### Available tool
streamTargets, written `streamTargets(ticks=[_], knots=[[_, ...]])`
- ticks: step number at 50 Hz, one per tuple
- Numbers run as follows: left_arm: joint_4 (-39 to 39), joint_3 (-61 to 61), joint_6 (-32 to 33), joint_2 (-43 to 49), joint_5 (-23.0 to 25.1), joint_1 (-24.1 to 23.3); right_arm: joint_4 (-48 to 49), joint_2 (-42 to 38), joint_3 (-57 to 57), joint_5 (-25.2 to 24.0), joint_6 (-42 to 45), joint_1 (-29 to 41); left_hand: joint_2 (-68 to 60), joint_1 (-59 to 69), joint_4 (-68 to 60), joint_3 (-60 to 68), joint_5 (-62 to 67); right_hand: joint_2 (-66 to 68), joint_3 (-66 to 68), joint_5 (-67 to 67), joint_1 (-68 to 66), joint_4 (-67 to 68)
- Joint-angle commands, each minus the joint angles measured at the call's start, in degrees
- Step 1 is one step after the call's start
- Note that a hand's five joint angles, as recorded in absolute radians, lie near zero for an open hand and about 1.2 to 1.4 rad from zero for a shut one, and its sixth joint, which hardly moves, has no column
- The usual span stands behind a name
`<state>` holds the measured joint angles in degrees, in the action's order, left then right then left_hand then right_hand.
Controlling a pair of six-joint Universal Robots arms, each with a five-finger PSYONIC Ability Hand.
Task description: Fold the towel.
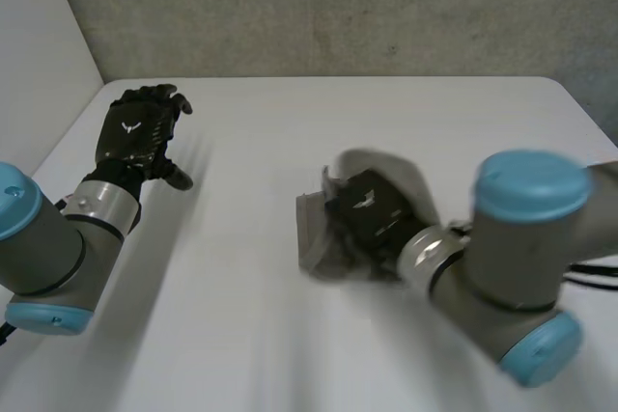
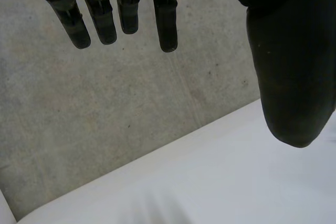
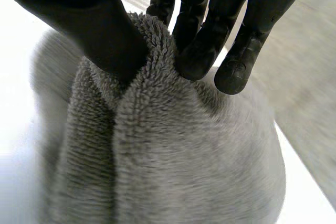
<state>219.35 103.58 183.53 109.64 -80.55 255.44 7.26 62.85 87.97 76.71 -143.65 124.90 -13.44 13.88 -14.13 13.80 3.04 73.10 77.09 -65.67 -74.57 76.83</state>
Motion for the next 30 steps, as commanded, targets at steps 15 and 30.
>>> streamTargets(ticks=[15, 30], knots=[[-0.1, -5.9, 0.0, 1.3, -0.2, -6.0, 7.3, -5.7, -2.8, 5.3, -2.8, 9.3, 3.2, -3.7, 3.9, -3.6, -2.8, 6.9, 2.9, -4.3, -5.4, 3.2], [-0.1, -7.2, -0.9, 1.7, -0.2, -8.3, 6.8, -10.7, -3.9, 3.9, -5.0, 11.5, 3.2, -3.7, 3.9, -3.6, -2.8, 6.9, 2.9, -4.3, -5.4, 3.2]])
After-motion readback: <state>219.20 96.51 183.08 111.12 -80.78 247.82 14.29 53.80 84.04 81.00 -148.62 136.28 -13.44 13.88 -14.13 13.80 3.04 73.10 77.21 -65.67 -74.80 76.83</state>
